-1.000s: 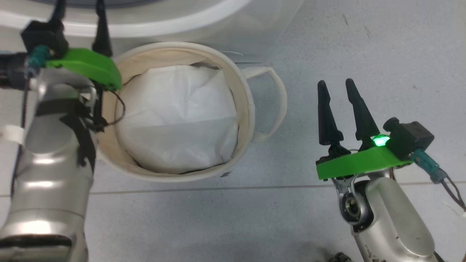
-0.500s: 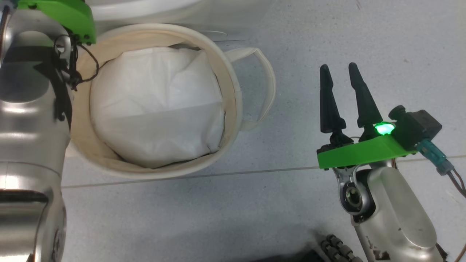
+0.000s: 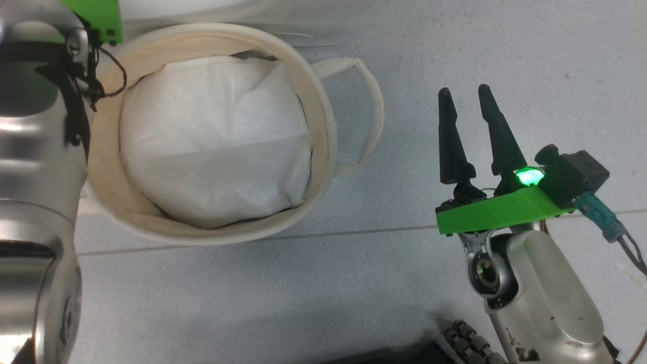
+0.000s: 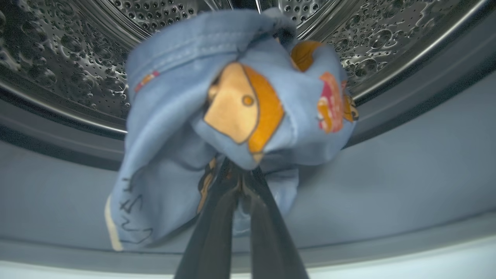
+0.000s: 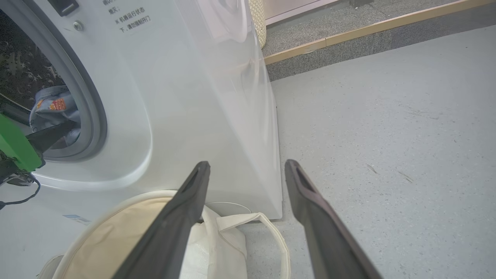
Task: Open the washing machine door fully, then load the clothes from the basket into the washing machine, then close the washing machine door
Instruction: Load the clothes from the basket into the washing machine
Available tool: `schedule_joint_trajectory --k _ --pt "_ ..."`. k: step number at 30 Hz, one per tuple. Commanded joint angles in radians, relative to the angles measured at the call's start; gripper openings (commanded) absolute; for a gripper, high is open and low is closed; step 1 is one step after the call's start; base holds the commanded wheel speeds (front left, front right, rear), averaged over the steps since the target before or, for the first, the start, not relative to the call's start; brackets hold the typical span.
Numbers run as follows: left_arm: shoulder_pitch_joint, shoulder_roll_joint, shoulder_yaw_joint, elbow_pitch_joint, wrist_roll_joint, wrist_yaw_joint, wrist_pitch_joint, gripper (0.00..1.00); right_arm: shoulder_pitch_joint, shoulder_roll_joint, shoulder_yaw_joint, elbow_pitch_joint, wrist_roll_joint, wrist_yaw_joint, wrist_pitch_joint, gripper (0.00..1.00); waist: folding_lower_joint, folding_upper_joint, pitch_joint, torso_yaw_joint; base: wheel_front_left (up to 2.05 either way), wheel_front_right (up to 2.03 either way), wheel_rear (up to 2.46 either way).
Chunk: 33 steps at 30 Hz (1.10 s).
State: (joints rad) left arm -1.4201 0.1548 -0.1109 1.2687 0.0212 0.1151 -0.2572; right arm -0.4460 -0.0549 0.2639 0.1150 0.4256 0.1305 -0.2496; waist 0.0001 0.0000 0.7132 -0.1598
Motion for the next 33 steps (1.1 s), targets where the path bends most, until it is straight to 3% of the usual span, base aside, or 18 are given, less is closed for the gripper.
schedule_joint_trajectory --k 1,16,30,31,33 --pt "-0.034 0.049 0.003 -0.019 -0.002 0.004 -0.003 0.00 0.006 0.005 0.020 -0.034 0.001 0.000 -0.012 1.00 -0.0001 0.0000 0.006 0.002 0.00 0.00 0.00" --pt "-0.323 0.136 -0.016 -0.039 -0.005 0.004 0.024 0.00 -0.019 0.005 0.024 -0.068 -0.001 0.000 -0.012 1.00 -0.0001 0.0000 0.124 -0.025 0.00 0.00 0.00" --pt "-0.493 0.151 -0.075 0.009 0.005 -0.113 0.203 0.00 -0.042 0.005 0.018 -0.097 0.018 0.000 -0.012 1.00 -0.0001 0.0000 0.237 -0.060 0.00 0.00 0.00" --pt "-0.493 0.150 -0.069 0.010 -0.004 -0.112 0.212 1.00 -0.041 0.005 0.018 -0.096 0.018 0.000 -0.012 1.00 -0.0001 0.0000 0.238 -0.058 0.00 0.00 0.00" --pt "-0.491 0.147 -0.067 0.013 -0.011 -0.108 0.221 1.00 -0.037 0.005 0.015 -0.093 0.013 0.000 -0.012 1.00 -0.0001 0.0000 0.238 -0.053 0.00 0.00 0.00"
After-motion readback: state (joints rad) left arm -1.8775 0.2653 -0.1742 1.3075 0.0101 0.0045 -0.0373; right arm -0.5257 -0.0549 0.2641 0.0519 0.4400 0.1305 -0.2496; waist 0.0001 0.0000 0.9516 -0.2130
